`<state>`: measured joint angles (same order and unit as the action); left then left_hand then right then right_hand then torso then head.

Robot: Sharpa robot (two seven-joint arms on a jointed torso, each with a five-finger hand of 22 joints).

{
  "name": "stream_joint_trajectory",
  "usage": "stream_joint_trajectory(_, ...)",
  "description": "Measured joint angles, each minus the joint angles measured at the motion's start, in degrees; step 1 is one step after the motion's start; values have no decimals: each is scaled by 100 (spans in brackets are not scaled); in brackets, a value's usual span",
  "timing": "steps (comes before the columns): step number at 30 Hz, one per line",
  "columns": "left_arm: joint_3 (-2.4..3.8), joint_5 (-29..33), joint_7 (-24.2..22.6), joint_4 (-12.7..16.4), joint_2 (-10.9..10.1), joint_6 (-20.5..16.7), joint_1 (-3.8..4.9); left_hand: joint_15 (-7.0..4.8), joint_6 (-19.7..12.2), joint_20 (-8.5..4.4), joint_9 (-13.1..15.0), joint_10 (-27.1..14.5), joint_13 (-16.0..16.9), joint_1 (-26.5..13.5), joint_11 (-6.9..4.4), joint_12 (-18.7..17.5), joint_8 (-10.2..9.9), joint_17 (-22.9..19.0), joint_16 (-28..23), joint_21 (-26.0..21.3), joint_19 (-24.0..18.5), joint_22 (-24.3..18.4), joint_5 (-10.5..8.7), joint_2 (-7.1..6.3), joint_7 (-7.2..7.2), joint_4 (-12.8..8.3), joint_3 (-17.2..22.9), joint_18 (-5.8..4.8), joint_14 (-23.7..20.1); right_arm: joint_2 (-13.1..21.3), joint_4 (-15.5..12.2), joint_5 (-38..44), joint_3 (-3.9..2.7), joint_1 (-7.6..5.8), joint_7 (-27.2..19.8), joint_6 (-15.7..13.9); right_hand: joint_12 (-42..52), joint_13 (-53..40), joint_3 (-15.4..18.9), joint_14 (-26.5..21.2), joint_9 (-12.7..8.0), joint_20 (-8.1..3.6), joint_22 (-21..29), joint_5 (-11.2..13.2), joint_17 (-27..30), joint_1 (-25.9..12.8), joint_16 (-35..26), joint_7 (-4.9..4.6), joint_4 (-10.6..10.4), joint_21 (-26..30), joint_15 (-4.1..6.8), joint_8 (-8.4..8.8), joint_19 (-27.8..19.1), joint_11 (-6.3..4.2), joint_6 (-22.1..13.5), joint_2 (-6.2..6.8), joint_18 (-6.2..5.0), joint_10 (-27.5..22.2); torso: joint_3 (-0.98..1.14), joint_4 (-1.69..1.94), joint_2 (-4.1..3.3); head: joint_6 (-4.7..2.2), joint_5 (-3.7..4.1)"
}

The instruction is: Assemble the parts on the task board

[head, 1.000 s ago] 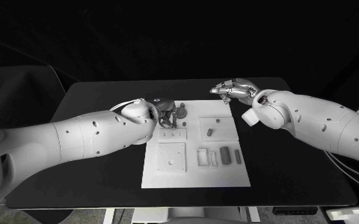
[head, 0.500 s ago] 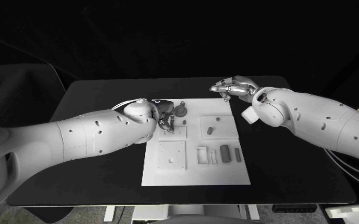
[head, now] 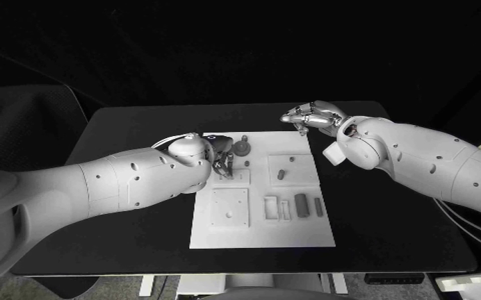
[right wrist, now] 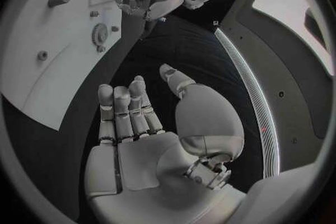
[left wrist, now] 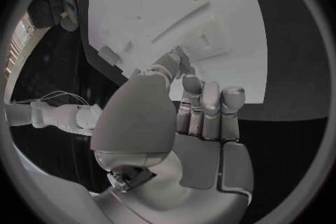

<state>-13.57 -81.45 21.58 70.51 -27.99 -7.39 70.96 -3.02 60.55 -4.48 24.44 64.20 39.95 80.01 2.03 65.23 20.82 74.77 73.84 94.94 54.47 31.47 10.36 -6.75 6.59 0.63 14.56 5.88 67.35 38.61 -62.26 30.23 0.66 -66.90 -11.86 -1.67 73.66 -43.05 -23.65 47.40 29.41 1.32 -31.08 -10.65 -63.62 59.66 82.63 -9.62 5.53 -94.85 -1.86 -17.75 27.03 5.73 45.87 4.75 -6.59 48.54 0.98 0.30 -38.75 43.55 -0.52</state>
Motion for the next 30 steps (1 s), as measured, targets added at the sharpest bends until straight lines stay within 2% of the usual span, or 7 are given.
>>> stream_joint_trajectory(11, 1, -20, 48, -47, 32, 27, -16, -10, 0, 0, 0, 0, 0, -75, 0, 0, 0, -7, 0, 0, 0, 0, -1, -2, 0, -6, -8, 0, -10, 0, -35, 9, -1, 0, 2, -7, 0, 0, 0, 0, 0, 0, 0, 0, 0, 0, 0, 0, 0, 0, 0, 0, 0, 0, 0, 0, 0, 0, 7, -3, -1, 8, 25)
stream_joint_trajectory(30, 1, -46, 141, -174, 179, 210, -64, -9, 3, 1, 4, 1, -5, -127, 0, 0, 9, -18, 23, 0, 0, 0, -22, -27, -3, 31, -43, 0, -9, -18, -73, 13, -2, 0, 9, -10, 0, 0, 0, 0, 0, 0, 0, 0, 0, 0, 0, 0, 0, 0, 0, 0, 0, 0, 0, 0, 0, 0, 4, -1, 2, -1, 47)
